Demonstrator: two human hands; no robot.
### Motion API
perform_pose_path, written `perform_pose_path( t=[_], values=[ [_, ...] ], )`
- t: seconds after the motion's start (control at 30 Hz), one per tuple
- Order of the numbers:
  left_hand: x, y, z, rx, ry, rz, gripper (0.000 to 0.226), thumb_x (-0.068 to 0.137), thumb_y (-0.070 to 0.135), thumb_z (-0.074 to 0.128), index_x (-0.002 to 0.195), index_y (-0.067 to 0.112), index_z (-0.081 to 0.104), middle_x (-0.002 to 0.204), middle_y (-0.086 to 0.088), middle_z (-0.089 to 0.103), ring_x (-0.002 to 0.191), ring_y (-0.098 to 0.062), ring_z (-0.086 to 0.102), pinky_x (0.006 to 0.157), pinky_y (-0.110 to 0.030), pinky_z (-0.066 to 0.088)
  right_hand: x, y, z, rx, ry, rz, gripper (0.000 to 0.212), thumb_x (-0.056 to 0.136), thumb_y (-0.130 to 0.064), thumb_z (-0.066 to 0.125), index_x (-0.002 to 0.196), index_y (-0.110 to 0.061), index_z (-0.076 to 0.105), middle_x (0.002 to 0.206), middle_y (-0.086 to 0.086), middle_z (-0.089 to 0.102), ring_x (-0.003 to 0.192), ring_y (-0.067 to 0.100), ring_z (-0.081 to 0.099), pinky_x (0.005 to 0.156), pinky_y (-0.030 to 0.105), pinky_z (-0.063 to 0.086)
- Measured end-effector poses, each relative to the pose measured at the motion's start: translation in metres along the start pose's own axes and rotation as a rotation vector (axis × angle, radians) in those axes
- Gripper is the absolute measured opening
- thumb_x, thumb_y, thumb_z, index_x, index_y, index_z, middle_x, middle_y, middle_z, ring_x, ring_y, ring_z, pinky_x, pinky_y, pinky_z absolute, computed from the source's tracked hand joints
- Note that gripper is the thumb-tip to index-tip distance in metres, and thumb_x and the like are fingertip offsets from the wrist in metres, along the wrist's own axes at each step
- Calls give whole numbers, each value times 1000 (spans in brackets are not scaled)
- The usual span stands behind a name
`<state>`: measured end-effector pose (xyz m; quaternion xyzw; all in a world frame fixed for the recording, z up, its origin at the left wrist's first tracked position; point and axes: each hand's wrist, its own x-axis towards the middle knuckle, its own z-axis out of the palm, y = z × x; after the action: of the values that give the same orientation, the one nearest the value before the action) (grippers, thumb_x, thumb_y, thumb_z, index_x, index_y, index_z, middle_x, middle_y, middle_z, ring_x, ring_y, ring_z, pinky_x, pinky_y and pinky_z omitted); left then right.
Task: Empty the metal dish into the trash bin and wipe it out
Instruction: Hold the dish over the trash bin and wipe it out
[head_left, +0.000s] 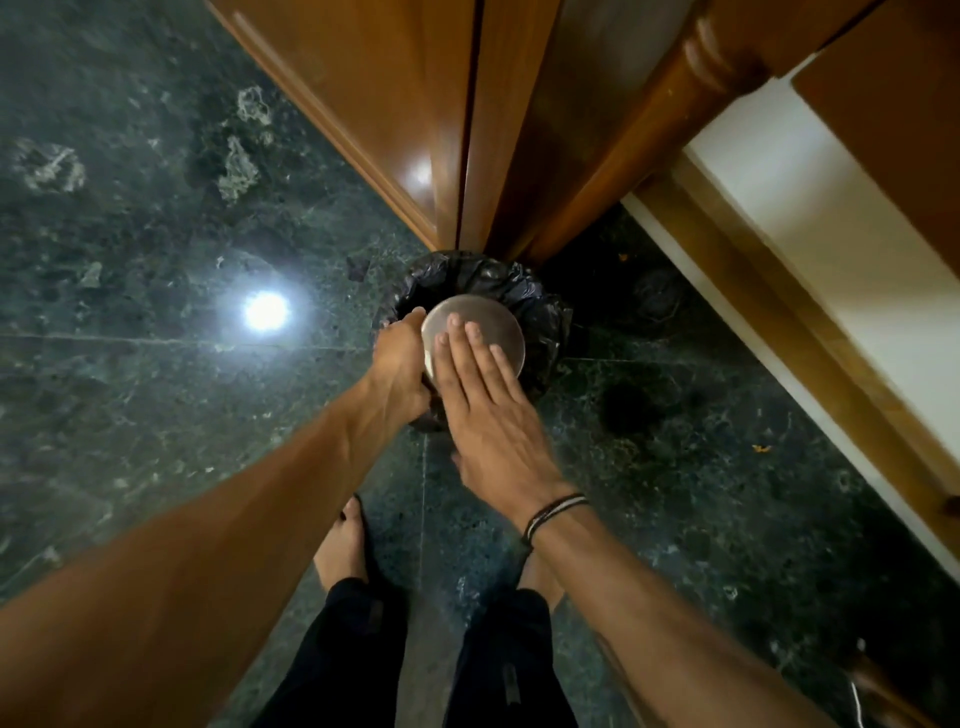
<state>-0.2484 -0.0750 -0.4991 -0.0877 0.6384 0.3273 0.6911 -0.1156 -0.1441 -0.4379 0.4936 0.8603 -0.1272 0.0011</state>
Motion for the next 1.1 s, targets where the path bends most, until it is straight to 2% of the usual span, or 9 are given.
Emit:
perform_pose_path(
  t=[0.13, 0.27, 0.37, 0.47, 0.57, 0.77, 0.93, 1.0, 1.1],
  values=[
    [-9, 4, 5, 25, -8, 40, 53, 113, 42, 40, 119, 2, 74, 93, -19, 85, 77, -28, 84, 76, -38, 65, 8, 2, 0, -31, 1, -26, 115, 94, -23, 73, 172, -1, -8, 182, 21, -13, 172, 35, -7, 141, 49, 6],
    [-24, 1, 9, 5, -83, 45, 42, 117, 37, 35, 112, 16, 70, 105, -3, 77, 71, -4, 79, 61, -24, 61, 6, 1, 1, -19, -49, -32, 126, 86, -33, 81, 172, 1, -5, 182, 21, -14, 172, 36, -8, 140, 51, 9],
    [-20, -3, 7, 46, 6, 50, 44, 116, 31, 41, 104, 4, 74, 74, -11, 80, 60, -17, 80, 63, -30, 63, 6, 4, -1, -46, -27, -59, 129, 84, -33, 84, 172, 2, -3, 183, 22, -12, 172, 36, -5, 140, 49, 8],
    [-17, -8, 5, 71, 67, 60, 52, 110, 42, 46, 130, 2, 72, 110, -24, 81, 89, -34, 80, 79, -43, 64, 1, 17, -2, -7, -38, 45, 125, 86, -41, 76, 172, 1, -5, 181, 20, -17, 171, 37, -9, 141, 49, 1],
    [-15, -10, 3, 58, 150, 97, 49, 107, 41, 50, 125, 2, 71, 118, -27, 78, 95, -38, 76, 93, -56, 62, -3, 26, -9, -35, -119, 29, 133, 81, -45, 85, 173, 1, -1, 182, 22, -13, 171, 38, -7, 140, 50, 5],
    [-27, -6, 9, 52, 164, 99, 42, 110, 40, 47, 122, 7, 71, 99, -18, 80, 86, -33, 77, 74, -44, 63, -18, 17, -11, 12, -132, -28, 121, 89, -42, 76, 173, 2, 1, 183, 23, -7, 172, 36, -6, 141, 49, 5],
    [-63, 7, 16, 93, 198, 151, 43, 109, 40, 52, 127, 5, 70, 102, -16, 76, 84, -32, 73, 75, -43, 61, -29, 9, -38, 319, -50, 173, 112, 99, -52, 73, 175, -7, 3, 185, 14, -6, 173, 28, -5, 140, 40, 9],
    [-85, 14, 16, 124, 216, 170, 37, 110, 40, 51, 111, 9, 71, 93, -11, 74, 76, -28, 71, 67, -39, 60, -33, 1, -61, 560, -23, 359, 105, 102, -55, 68, 176, -17, 4, 186, 3, -2, 172, 17, 0, 137, 29, 12],
    [-135, 31, 15, 137, 172, 171, 37, 111, 41, 50, 92, 16, 69, 94, -11, 74, 77, -28, 69, 74, -42, 59, -24, -11, -113, 945, -12, 726, 84, 101, -63, 65, 171, -31, 31, 170, -10, 41, 153, 7, 42, 123, 28, 37]
  ],
)
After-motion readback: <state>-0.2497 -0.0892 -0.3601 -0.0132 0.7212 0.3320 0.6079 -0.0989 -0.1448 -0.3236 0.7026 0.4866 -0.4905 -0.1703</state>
